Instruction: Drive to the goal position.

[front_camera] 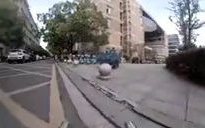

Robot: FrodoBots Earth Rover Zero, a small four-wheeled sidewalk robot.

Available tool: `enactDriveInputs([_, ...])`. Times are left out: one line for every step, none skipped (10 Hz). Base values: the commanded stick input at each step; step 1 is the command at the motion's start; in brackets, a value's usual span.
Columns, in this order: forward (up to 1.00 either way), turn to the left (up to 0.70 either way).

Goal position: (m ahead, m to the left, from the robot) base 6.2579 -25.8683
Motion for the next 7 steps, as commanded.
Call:
enactDriveInputs([-0.22,-0.36])
enactDriveInputs([-0.45,-0.27])
enactDriveInputs([-0.45,-0.27])
enactDriveInputs([-0.45,-0.27])
enactDriveInputs([-0.45,-0.27])
enactDriveInputs([-0.45,-0.27])
enactDriveInputs([-0.45,-0.27])
